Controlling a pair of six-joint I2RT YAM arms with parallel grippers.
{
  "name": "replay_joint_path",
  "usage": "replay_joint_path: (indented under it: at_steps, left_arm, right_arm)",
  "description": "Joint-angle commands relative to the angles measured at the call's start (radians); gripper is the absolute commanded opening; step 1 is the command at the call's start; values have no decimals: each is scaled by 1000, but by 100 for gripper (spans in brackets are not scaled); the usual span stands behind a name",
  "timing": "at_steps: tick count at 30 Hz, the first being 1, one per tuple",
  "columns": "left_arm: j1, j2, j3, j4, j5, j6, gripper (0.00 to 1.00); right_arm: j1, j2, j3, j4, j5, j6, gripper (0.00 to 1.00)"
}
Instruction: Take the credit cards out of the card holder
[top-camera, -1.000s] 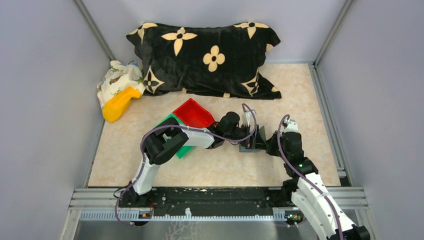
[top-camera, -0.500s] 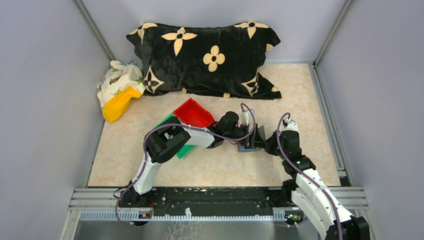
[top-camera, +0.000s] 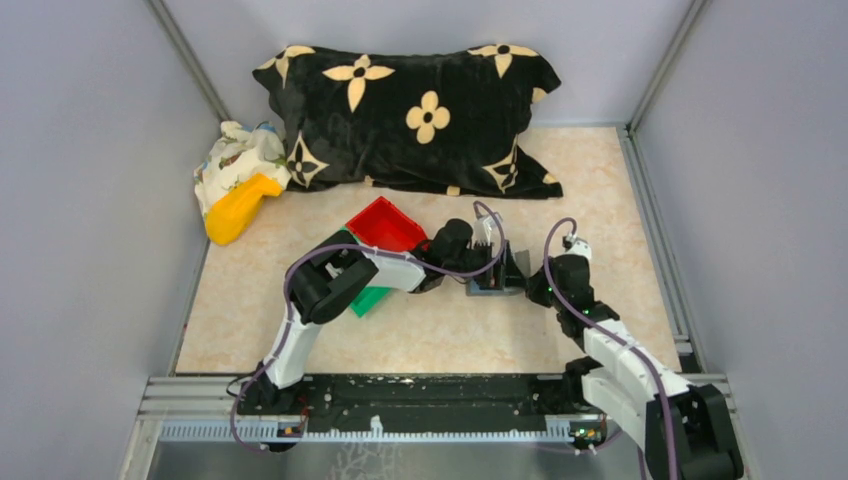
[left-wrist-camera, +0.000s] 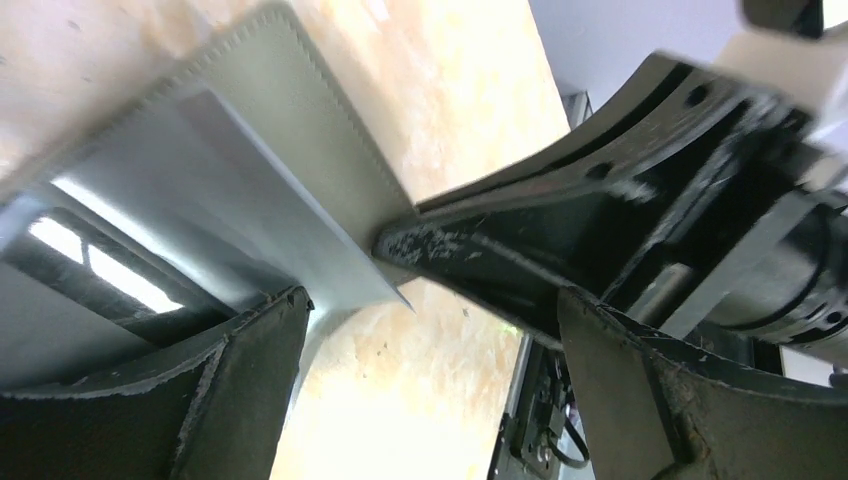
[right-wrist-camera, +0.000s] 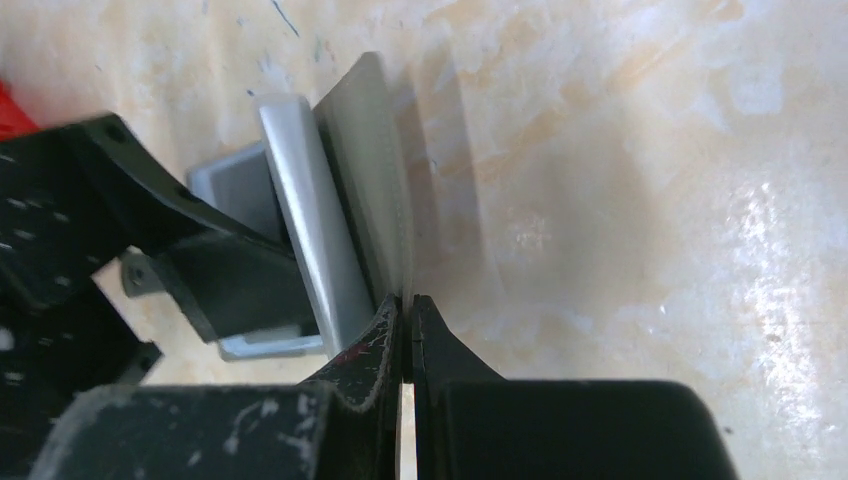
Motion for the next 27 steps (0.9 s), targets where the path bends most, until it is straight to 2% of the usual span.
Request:
replay_joint_path:
  at_steps: [1,6,14,27]
  left_arm:
    - [7,-80,-3,119,-76,7,100]
    - [34,-55,-64,297,-70,-74,100]
    - [47,-9,-60,253,-64,-71,100]
    - [61,-88,-163,263,-59,-68,100]
  right_arm:
    - [25,66,-21,-10,-91,17,0]
    - [24,126,-18,27,-135,35,0]
    - [24,68,-22,2,-119,38,0]
    - [25,126,-32,51,-138,46,0]
